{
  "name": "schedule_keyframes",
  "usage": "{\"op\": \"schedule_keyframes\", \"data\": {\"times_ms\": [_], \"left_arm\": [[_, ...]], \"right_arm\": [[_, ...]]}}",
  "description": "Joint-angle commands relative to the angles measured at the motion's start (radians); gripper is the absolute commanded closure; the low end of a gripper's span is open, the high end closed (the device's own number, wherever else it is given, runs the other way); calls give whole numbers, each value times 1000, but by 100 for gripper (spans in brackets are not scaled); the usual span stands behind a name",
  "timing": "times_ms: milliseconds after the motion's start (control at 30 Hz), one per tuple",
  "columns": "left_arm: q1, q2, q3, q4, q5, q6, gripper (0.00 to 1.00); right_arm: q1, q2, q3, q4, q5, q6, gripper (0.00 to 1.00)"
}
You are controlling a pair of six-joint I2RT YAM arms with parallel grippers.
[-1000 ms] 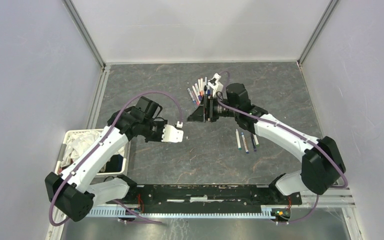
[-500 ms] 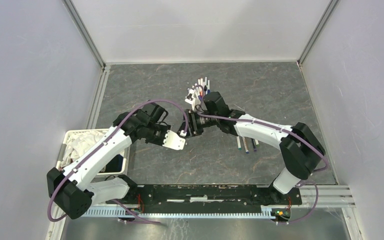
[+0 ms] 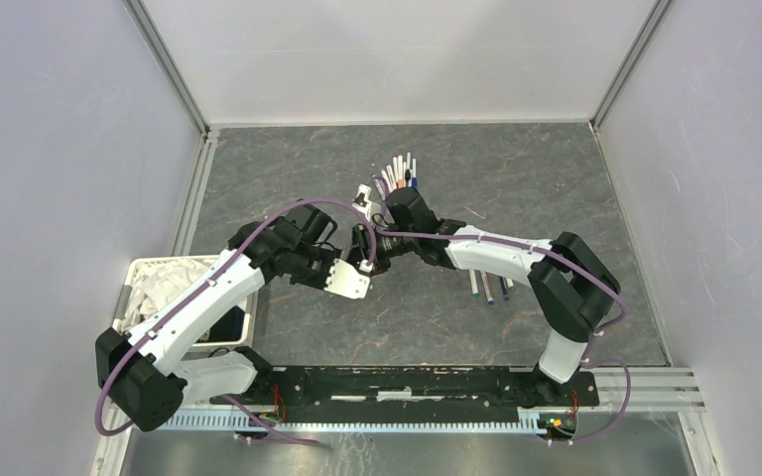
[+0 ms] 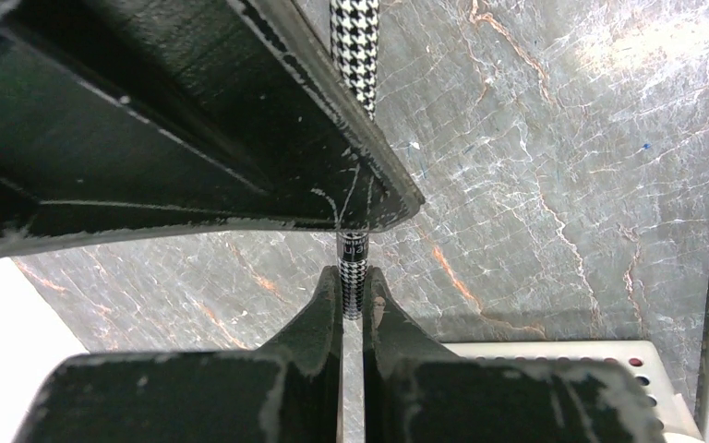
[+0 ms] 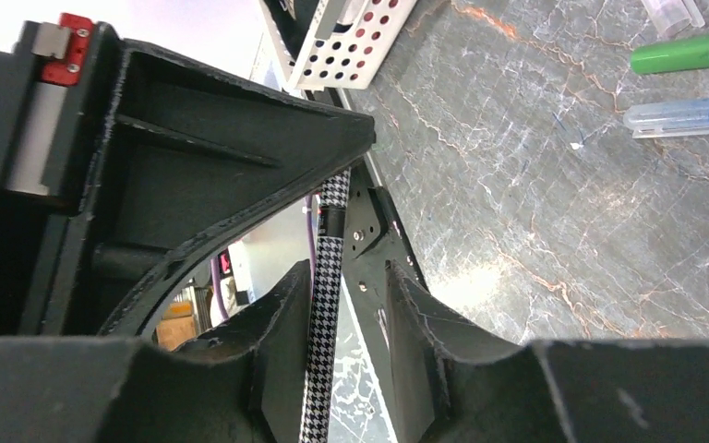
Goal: Open the pen caps
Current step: Open the pen cap from the pen.
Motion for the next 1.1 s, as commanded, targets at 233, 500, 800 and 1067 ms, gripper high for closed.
{"op": "schedule_keyframes", "data": {"times_ms": [233,500,800,1067], "left_arm": [[-7,1,34,11,-42,57,98],[-6,27,-35,76,-218,99,98],[8,129,-64,172,-393,89,98],[31,255,-16,259,-229,-81,98]], "right_arm": [[4,2,37,-25,-40,-72,87],[-32,-115,-133,-53,-72,-150,100],[-152,-350,-396,-162,-50,-253,100],[-320,-541,-411,-408,227,-430,100]]}}
